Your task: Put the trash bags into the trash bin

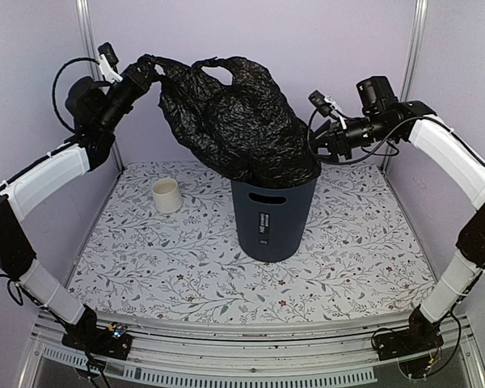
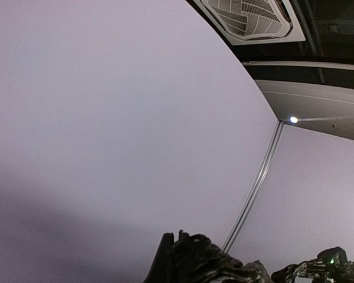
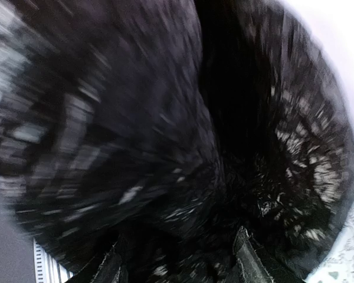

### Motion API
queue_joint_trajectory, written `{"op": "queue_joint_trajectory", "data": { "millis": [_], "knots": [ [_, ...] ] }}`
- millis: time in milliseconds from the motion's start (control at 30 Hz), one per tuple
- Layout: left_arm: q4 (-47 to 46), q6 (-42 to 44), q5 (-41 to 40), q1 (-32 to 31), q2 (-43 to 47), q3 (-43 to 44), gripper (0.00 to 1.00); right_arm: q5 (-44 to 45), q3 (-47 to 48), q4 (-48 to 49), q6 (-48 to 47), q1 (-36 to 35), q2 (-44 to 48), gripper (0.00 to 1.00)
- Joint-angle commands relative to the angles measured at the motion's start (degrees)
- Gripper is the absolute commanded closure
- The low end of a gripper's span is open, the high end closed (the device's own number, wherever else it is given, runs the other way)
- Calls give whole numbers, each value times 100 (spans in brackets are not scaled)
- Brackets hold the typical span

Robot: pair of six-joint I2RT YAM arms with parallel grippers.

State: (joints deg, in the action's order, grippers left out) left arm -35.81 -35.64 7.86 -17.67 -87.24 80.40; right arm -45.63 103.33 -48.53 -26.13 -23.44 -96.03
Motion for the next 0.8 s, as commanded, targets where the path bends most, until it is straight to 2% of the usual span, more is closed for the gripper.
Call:
{"op": "queue_joint_trajectory", "data": {
  "millis": [0, 167, 367, 533, 767],
  "knots": [
    [-131, 39, 123, 6, 62, 78, 100, -193, 41, -19, -99, 313, 459, 37],
    [-146, 45, 183, 7, 133, -20, 100, -311, 662, -18, 24, 609, 1, 38],
    [-145, 60, 410, -6, 245, -114, 100, 473, 1379, 534, 826, 610, -682, 52],
    [-129, 194, 744, -17, 389, -198, 100, 651, 1164, 579, 504, 577, -834, 61],
    [-60, 232, 1014, -87, 486, -287, 100, 702, 499, 861, 47, 177, -513, 72]
  ]
}}
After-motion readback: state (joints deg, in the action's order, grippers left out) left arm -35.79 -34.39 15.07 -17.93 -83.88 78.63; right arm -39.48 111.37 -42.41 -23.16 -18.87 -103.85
